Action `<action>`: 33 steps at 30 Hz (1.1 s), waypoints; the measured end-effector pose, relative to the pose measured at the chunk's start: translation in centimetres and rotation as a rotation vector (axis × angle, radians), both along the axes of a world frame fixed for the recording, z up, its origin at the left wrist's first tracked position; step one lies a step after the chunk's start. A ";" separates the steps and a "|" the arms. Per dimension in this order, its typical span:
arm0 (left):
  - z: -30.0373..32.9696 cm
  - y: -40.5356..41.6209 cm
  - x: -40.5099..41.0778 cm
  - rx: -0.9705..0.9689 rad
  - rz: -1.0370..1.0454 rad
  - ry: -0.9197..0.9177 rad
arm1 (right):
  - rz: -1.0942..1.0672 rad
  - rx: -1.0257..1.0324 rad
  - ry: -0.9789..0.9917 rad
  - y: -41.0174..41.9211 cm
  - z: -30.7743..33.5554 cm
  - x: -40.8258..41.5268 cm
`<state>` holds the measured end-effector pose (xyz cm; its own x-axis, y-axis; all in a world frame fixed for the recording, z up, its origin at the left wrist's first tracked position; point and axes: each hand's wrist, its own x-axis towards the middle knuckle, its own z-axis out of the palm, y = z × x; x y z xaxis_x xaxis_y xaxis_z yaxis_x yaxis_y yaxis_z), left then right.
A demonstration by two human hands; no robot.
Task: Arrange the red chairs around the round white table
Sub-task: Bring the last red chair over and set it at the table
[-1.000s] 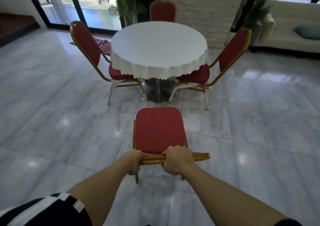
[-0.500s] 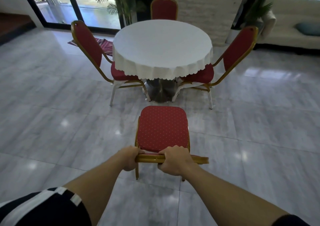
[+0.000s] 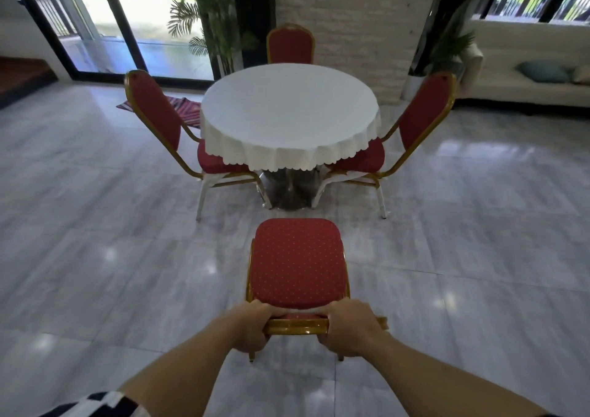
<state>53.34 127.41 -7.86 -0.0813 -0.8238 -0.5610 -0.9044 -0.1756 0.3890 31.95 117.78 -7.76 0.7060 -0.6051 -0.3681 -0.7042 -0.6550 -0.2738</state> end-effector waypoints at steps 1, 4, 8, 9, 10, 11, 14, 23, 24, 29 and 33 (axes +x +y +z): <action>0.0 -0.3 0.2 -0.009 -0.007 0.001 | 0.014 -0.001 0.010 -0.4 0.0 0.3; 0.3 -1.8 0.9 -0.045 0.028 0.015 | 0.000 0.009 -0.007 -2.2 0.0 1.3; 0.6 -5.4 2.1 -0.056 0.046 0.012 | -0.011 0.013 -0.009 -6.3 0.2 2.7; 0.5 -6.5 2.5 -0.050 0.040 0.013 | -0.009 0.008 0.000 -7.4 0.3 3.0; 0.5 -7.6 2.9 -0.044 0.031 0.007 | -0.008 0.007 0.003 -8.6 0.2 3.4; 0.4 -8.8 3.4 -0.046 0.029 0.005 | -0.008 0.005 0.000 -9.8 0.1 3.8; 0.2 -12.6 5.1 -0.043 0.049 0.006 | -0.010 -0.002 -0.009 -13.5 0.0 5.5; 1.0 -24.1 10.7 -0.083 0.051 -0.023 | -0.008 0.030 -0.009 -24.9 0.4 11.5; 1.1 -25.1 11.2 -0.091 0.047 -0.036 | -0.008 0.029 0.004 -25.9 0.5 12.2; 1.5 -29.6 13.8 -0.147 0.017 -0.064 | -0.007 0.014 0.004 -30.4 0.4 15.0; 1.3 -32.3 16.2 -0.109 0.010 -0.068 | -0.015 0.000 0.015 -32.9 0.4 17.2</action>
